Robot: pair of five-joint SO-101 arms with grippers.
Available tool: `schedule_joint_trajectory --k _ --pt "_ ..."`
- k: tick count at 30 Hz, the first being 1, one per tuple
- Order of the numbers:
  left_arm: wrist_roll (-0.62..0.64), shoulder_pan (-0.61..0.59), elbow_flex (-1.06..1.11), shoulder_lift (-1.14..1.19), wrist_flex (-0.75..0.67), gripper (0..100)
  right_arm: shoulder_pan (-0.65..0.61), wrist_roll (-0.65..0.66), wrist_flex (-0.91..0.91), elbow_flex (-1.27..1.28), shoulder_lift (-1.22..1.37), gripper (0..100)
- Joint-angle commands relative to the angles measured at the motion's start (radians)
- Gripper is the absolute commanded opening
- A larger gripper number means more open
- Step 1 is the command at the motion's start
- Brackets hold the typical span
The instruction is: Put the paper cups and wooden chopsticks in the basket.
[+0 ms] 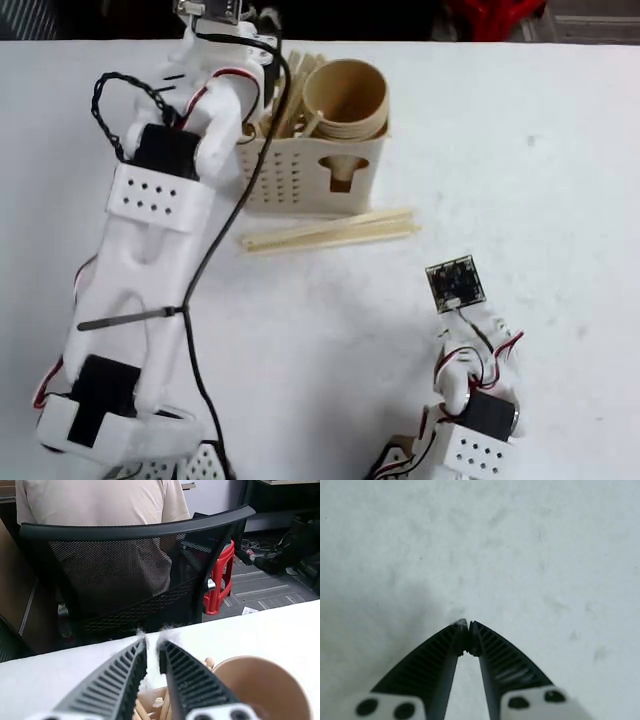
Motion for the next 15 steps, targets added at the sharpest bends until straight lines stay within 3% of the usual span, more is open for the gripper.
schedule_joint_trajectory --k 1,6,15 --pt "0.009 -0.010 -0.025 -0.010 0.003 7 -0.002 0.009 0.001 0.006 -0.008 2.1" --pt "0.005 -0.079 -0.020 0.007 0.031 8 -0.002 0.009 0.001 0.006 -0.007 2.1" --pt "0.003 -0.162 -0.264 0.170 0.511 19 -0.002 0.011 0.001 0.006 -0.007 2.1"
